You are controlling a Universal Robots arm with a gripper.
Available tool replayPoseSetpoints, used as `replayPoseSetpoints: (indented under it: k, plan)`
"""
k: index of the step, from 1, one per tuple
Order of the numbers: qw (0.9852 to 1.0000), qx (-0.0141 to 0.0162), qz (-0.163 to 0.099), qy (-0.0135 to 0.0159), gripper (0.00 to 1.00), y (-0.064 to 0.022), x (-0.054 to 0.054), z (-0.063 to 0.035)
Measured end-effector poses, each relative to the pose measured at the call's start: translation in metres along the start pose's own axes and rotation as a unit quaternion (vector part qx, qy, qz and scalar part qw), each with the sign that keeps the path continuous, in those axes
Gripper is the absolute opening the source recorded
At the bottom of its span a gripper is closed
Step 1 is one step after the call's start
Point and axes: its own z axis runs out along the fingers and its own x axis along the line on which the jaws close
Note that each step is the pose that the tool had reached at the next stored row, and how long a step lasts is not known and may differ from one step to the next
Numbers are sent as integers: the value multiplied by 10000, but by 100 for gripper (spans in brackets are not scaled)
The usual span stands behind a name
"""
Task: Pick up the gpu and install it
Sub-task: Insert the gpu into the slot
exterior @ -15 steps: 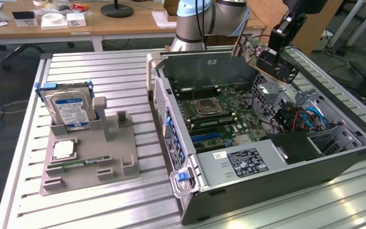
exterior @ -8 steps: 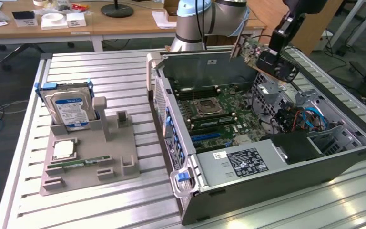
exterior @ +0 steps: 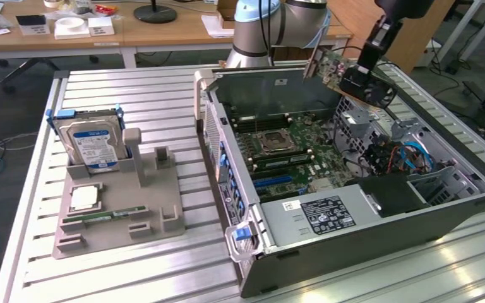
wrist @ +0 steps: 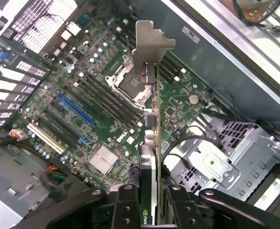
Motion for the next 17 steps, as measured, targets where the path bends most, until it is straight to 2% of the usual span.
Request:
replayPoseSetpoints:
  k: [9, 17]
  plan:
    - [9989, -6, -465, 20, 27, 0, 0, 0]
    - [9958, -14, -912, 40, 27, 0, 0, 1]
